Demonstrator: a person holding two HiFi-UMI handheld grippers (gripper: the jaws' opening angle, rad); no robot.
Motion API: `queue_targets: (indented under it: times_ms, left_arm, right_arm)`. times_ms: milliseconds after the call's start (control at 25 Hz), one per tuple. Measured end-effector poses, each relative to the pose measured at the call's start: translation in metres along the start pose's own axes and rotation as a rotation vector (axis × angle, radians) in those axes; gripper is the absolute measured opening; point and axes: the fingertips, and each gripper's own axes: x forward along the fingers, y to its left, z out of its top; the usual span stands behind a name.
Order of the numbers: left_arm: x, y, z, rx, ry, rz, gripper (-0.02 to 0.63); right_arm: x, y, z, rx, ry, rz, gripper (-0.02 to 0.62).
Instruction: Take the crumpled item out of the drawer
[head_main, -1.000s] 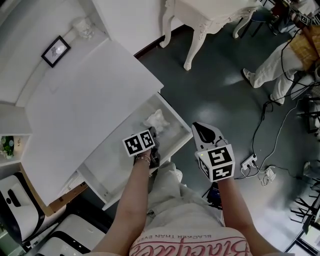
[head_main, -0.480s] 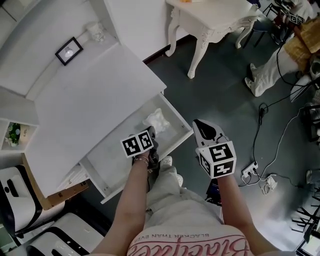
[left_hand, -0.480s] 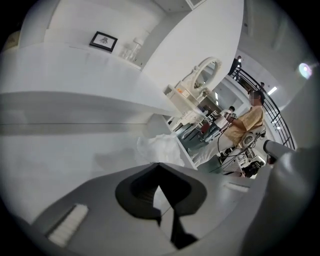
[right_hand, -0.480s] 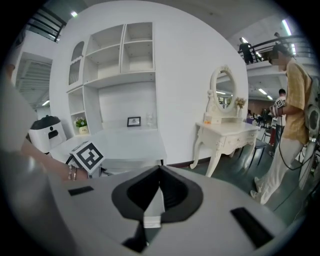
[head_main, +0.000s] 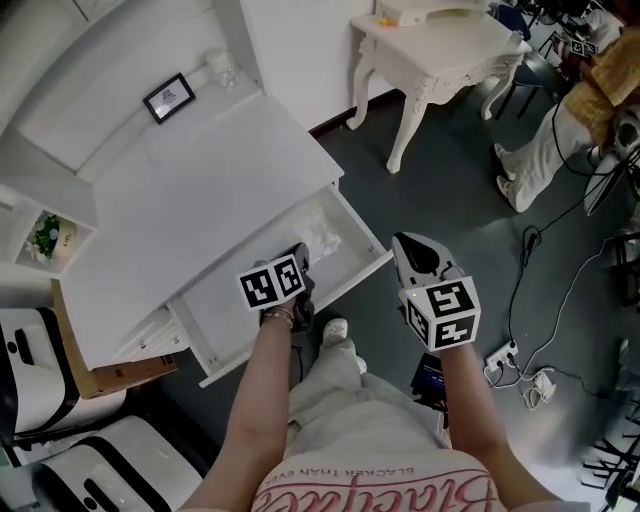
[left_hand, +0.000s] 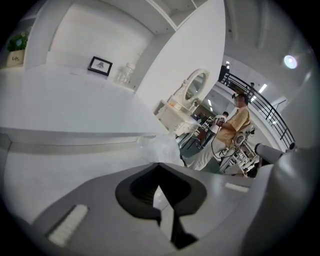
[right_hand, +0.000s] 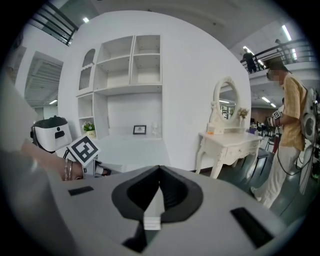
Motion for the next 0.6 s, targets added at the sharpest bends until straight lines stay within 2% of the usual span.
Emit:
queue_targets:
  times_ms: [360,600]
  left_arm:
    - [-0.068,-0.029,0.021,0.077,-0.159,-0.009,0.008]
    - [-0.112,-0.049,0.040,0.175,-0.262,-0.004,0.008]
  right_arm:
    - [-0.043,0.020,0.015,-0.088,-0.073,0.057,0.006]
    - [-0.065,0.028,0.032,-0.097,-0.130,0.034,0.006]
